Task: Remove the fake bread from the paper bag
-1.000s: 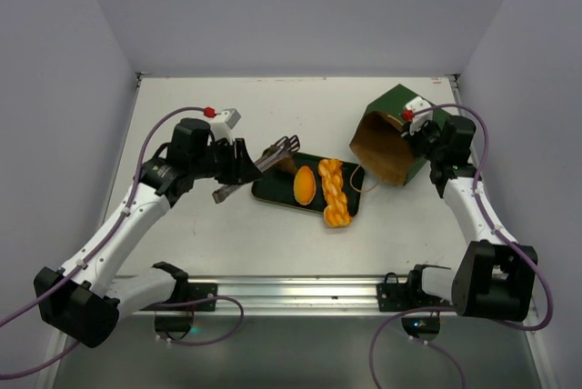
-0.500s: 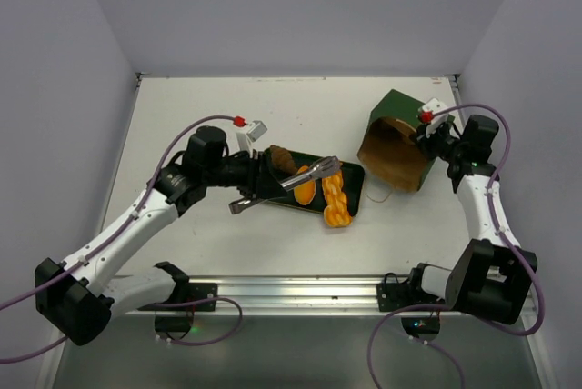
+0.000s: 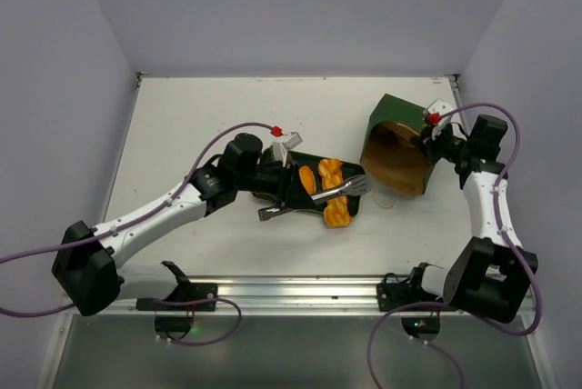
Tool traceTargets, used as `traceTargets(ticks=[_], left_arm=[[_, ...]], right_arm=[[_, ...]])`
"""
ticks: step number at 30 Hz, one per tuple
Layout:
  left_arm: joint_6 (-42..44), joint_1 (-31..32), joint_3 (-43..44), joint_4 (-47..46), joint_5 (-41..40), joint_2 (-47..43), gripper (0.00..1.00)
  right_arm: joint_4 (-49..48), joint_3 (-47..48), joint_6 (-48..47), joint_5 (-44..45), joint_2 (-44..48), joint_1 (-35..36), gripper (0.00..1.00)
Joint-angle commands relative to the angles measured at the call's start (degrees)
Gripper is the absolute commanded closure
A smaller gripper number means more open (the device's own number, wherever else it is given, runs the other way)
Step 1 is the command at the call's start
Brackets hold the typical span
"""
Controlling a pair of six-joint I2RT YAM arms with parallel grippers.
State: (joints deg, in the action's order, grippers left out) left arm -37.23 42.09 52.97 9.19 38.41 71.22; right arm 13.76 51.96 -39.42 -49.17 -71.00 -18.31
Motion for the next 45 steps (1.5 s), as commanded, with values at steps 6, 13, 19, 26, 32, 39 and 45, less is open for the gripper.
traceTargets(ticks=[6, 13, 19, 26, 32, 39, 45], left_arm=[[-2.7, 5.0, 7.4, -6.7, -5.4, 8.7, 0.6], [-4.9, 7.3, 15.8, -7.2, -9.7, 17.0, 0.6], [-9.4, 7.8, 22.0, -8.1, -11.3, 26.8, 0.6], [-11.4, 7.8, 29.8, -7.6, -13.0, 35.6, 0.6], [-10.4, 7.7, 34.9, -4.3, -14.0, 39.2, 0.6], [-8.4, 6.0, 39.5, 0.1, -14.3, 42.0, 0.61], [-6.1, 3.2, 36.7, 2.8, -15.3, 37.2, 0.63]], right_arm=[[0.9, 3.1, 1.4, -1.1, -0.9, -0.7, 1.0], [-4.3, -0.2, 6.9, 1.7, 0.5, -0.5, 1.0], [-8.3, -2.1, 10.8, 5.1, 2.4, 0.9, 1.0], [-10.8, -3.2, 11.9, 12.4, 3.6, 4.3, 1.0], [-15.1, -3.5, 15.0, 21.4, 3.5, 6.7, 1.0], [-19.3, -3.6, 19.5, 31.9, 0.9, 13.6, 1.0], [-24.6, 0.1, 24.3, 42.7, -5.4, 15.9, 1.0]])
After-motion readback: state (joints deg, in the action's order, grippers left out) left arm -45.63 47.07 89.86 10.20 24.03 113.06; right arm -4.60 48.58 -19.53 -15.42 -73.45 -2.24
